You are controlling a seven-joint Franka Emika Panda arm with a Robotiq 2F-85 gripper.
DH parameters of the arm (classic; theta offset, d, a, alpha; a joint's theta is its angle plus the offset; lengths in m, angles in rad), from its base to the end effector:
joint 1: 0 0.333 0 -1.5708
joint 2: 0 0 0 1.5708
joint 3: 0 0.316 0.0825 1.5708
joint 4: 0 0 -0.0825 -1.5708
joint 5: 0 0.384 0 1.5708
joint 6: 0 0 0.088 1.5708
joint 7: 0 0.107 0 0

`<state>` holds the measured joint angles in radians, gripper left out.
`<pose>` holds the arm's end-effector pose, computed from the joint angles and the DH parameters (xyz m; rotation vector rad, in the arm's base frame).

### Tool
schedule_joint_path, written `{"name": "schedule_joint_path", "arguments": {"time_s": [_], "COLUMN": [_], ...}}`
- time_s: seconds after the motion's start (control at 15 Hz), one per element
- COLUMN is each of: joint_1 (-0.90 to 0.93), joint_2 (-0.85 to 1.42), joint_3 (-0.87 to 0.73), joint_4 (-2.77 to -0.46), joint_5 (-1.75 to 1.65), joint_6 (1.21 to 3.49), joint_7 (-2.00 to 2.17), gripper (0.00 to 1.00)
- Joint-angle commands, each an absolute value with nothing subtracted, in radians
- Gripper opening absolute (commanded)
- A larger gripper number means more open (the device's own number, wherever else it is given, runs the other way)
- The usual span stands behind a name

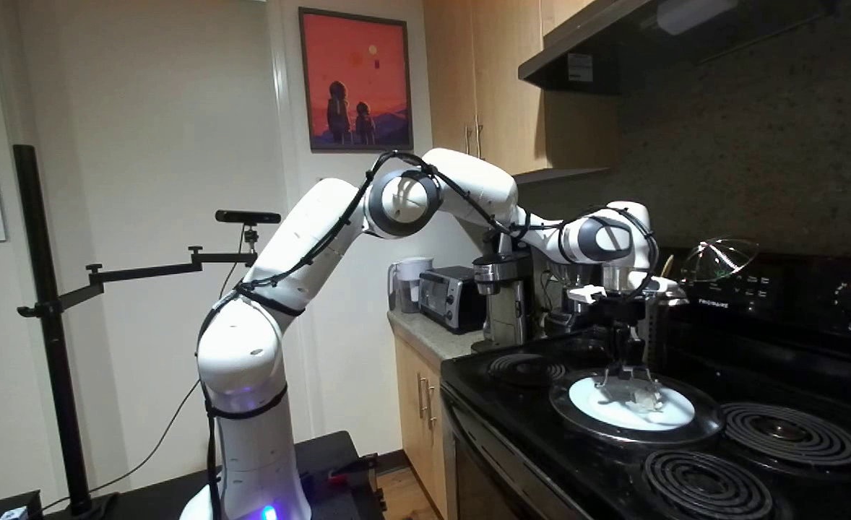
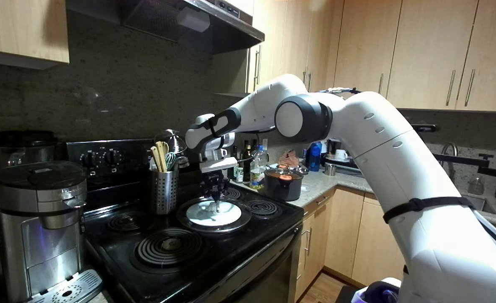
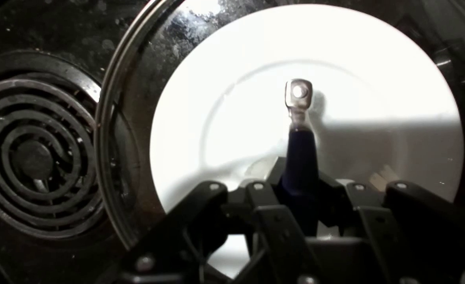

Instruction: Put the clear lid on the white plate

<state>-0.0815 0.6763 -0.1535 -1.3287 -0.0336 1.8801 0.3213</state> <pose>0.7041 -0.1469 0.3284 2.9034 -0.7669 -0.1683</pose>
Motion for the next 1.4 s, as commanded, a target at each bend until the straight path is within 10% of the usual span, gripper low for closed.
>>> {"name": "schedule_joint_path", "arguments": {"time_s": [0.0,0.2,0.33,0.87,1.33], "joint_1": [-0.078,-0.078,-0.079,-0.081,-0.070], "joint_2": [0.658,0.658,0.658,0.615,0.497], "joint_3": [-0.169,-0.169,-0.170,-0.180,-0.167], "joint_4": [-1.335,-1.335,-1.333,-1.365,-1.439], "joint_5": [-0.056,-0.057,-0.056,-0.061,-0.064], "joint_6": [1.884,1.882,1.878,1.897,1.938], "joint_7": [0.342,0.340,0.341,0.334,0.315], "gripper": [0.03,0.08,0.36,0.95,1.00]}}
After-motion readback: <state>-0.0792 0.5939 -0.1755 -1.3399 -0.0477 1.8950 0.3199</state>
